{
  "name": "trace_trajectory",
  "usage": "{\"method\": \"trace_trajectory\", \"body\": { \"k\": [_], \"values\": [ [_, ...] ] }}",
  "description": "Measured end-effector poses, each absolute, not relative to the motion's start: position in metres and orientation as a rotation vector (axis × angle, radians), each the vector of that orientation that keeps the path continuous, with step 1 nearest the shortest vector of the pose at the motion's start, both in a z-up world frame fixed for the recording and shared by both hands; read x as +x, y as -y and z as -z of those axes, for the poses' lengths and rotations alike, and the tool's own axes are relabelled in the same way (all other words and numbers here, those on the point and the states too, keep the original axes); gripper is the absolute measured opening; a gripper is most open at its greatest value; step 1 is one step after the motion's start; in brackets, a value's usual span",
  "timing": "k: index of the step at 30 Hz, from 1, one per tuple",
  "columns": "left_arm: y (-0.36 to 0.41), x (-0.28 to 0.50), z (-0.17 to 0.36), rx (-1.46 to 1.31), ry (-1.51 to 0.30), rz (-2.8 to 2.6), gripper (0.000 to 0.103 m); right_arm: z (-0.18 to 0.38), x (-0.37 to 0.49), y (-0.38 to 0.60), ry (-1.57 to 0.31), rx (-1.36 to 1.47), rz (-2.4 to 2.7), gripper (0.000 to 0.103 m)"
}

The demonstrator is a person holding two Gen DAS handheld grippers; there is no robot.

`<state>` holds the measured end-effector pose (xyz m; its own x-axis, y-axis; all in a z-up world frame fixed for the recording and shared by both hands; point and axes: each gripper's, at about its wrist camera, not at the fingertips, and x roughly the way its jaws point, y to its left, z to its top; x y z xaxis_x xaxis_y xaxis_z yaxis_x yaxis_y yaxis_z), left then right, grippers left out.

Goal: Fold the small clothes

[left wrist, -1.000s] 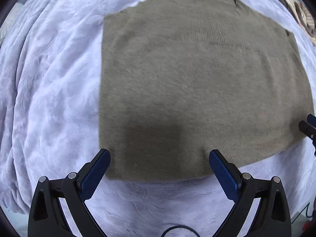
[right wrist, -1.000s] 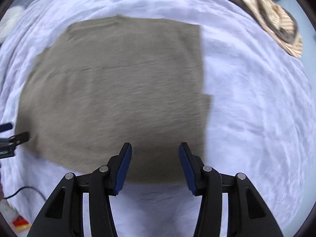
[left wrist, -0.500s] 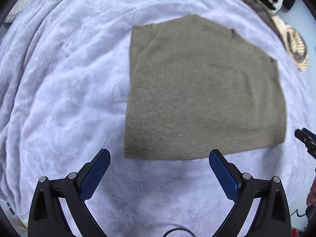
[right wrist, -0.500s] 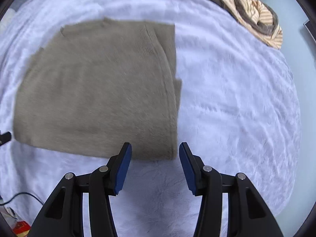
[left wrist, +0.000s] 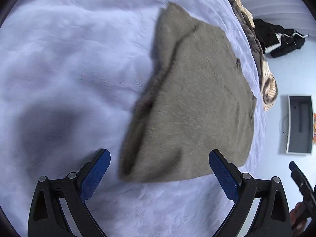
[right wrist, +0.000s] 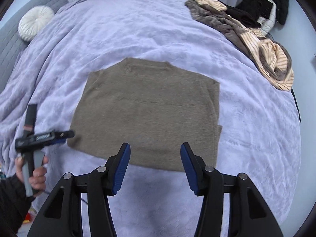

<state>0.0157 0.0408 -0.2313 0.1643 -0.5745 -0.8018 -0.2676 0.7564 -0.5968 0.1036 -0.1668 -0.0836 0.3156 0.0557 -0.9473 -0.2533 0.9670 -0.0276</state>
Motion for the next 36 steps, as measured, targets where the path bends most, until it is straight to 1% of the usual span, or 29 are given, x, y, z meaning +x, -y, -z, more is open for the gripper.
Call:
{"method": "trace_trajectory", "body": {
  "k": [4, 8, 10, 11, 12, 13, 14, 15, 17, 18, 20, 24, 31, 33, 35, 36],
  "values": [
    [-0.011, 0.031, 0.255, -0.680, -1.477, 0.266, 0.101, 0.096, 0.103, 0.138, -1.274, -0.250, -0.221, 0.057],
    [-0.022, 0.029, 0.257, -0.847, -1.400, 0.347, 0.101, 0.091, 0.121, 0.114, -1.270, -0.259, -0.237, 0.057],
    [-0.022, 0.028, 0.256, -0.859, -1.381, 0.397, 0.098, 0.089, 0.135, 0.102, -1.269, -0.252, -0.253, 0.057],
    [-0.020, 0.028, 0.255, -0.838, -1.378, 0.412, 0.093, 0.090, 0.146, 0.093, -1.272, -0.251, -0.263, 0.057],
    [-0.019, 0.028, 0.255, -0.829, -1.379, 0.419, 0.077, 0.092, 0.154, 0.087, -1.277, -0.249, -0.269, 0.057],
    [-0.019, 0.030, 0.257, -0.828, -1.387, 0.421, 0.058, 0.095, 0.164, 0.079, -1.283, -0.244, -0.277, 0.057],
    [-0.021, 0.031, 0.260, -0.835, -1.396, 0.413, 0.049, 0.099, 0.175, 0.069, -1.290, -0.241, -0.286, 0.057],
    [-0.023, 0.031, 0.261, -0.851, -1.399, 0.419, 0.036, 0.104, 0.185, 0.059, -1.298, -0.244, -0.291, 0.057],
    [-0.023, 0.033, 0.261, -0.859, -1.408, 0.426, 0.033, 0.119, 0.209, 0.036, -1.319, -0.275, -0.282, 0.057],
    [-0.020, 0.034, 0.257, -0.838, -1.404, 0.425, 0.029, 0.127, 0.218, 0.028, -1.333, -0.279, -0.285, 0.057],
    [-0.009, 0.035, 0.247, -0.779, -1.387, 0.411, 0.029, 0.151, 0.240, 0.005, -1.397, -0.262, -0.303, 0.057],
    [-0.002, 0.033, 0.244, -0.724, -1.384, 0.382, 0.029, 0.196, 0.268, -0.027, -1.488, -0.246, -0.281, 0.057],
    [0.006, 0.030, 0.238, -0.663, -1.357, 0.366, 0.028, 0.248, 0.294, -0.058, -1.620, -0.156, -0.227, 0.057],
    [0.006, 0.031, 0.238, -0.648, -1.352, 0.363, 0.028, 0.258, 0.295, -0.068, -1.625, -0.191, -0.216, 0.061],
    [0.008, 0.032, 0.238, -0.632, -1.349, 0.361, 0.028, 0.267, 0.292, -0.080, -1.623, -0.254, -0.221, 0.075],
    [0.006, 0.033, 0.241, -0.654, -1.353, 0.363, 0.028, 0.272, 0.290, -0.088, -1.623, -0.304, -0.228, 0.077]
  ]
}}
